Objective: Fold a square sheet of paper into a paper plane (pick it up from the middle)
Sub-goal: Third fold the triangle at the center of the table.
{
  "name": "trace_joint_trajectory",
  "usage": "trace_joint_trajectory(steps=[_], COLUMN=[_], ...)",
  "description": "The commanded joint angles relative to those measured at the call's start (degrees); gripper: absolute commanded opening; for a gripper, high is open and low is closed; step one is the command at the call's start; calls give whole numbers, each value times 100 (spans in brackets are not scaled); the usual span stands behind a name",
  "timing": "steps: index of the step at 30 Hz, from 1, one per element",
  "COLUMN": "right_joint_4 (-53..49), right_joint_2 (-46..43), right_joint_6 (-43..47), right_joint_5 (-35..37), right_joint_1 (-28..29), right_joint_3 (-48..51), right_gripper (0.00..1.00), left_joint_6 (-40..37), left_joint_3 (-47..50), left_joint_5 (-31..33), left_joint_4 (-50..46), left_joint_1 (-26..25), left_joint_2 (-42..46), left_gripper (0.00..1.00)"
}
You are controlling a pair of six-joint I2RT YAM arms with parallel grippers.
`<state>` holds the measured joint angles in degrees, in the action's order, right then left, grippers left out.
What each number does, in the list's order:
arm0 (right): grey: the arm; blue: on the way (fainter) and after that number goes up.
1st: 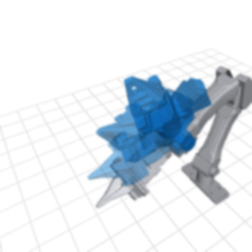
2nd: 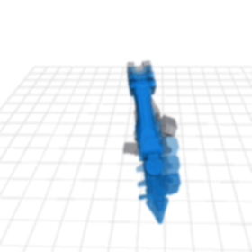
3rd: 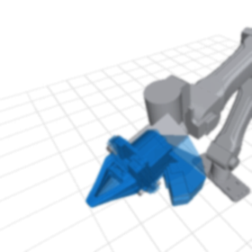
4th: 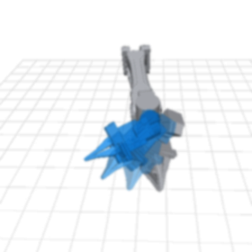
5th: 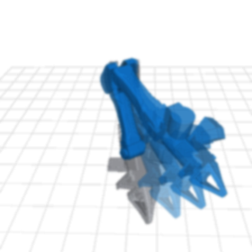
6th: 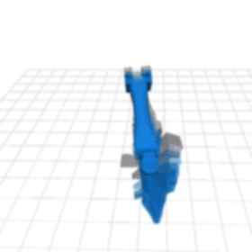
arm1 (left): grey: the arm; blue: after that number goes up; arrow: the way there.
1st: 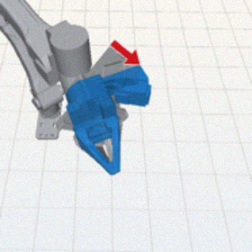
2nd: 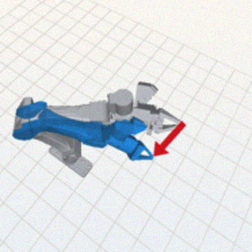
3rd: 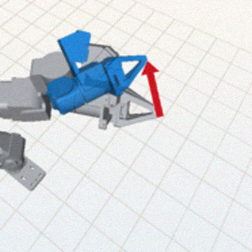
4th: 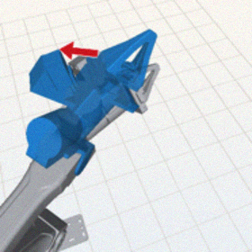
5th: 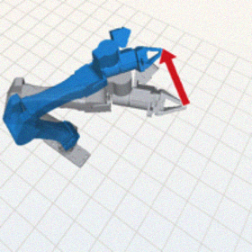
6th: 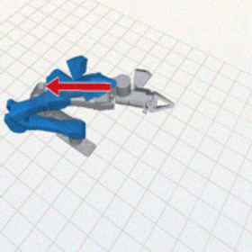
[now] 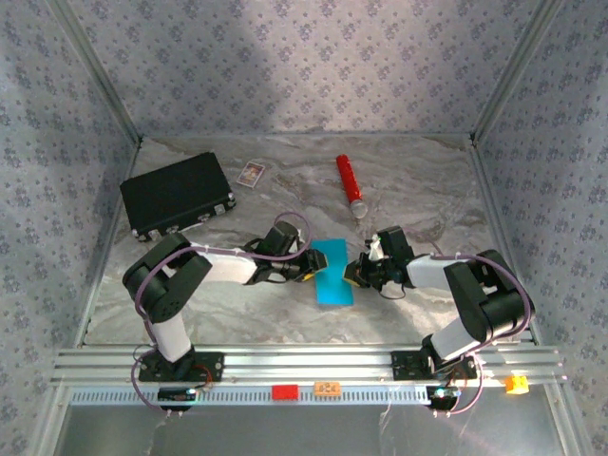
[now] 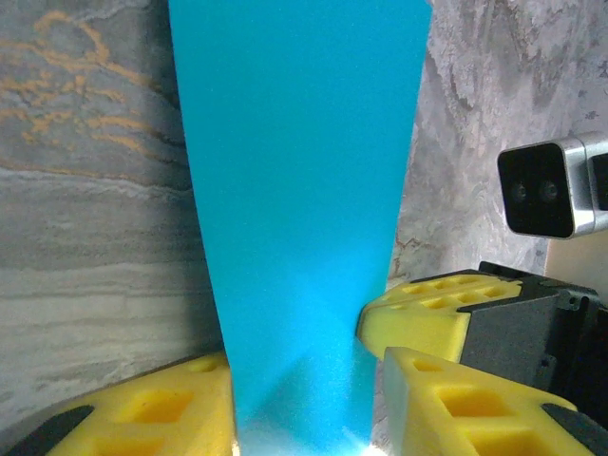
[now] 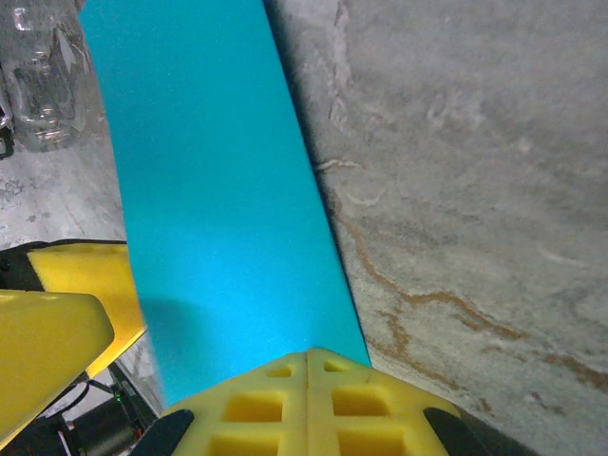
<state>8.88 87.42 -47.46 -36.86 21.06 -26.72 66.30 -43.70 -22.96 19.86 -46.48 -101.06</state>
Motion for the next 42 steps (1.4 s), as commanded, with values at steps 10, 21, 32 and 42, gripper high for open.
trace_joint_trajectory(steps=[10, 21, 32, 42], right_joint_4=[-462, -85, -569, -1039], right_joint_2=[21, -232, -1709, -3421], right_joint_6=[-137, -208, 376, 2206], right_joint_5=[554, 443, 897, 2787], right_joint_1=[-100, -49, 74, 1611], right_joint_3=[229, 327, 383, 323], right_gripper=[8, 13, 43, 62], left_joint_6=[32, 17, -93, -125], left_joint_3=[99, 117, 171, 156], left_joint_5=[-55, -15, 3, -52], left_joint_4=[13, -165, -414, -615], left_joint_1=[38, 44, 194, 317], left_joint_2=[156, 177, 469, 576], left_gripper=[26, 6, 3, 3])
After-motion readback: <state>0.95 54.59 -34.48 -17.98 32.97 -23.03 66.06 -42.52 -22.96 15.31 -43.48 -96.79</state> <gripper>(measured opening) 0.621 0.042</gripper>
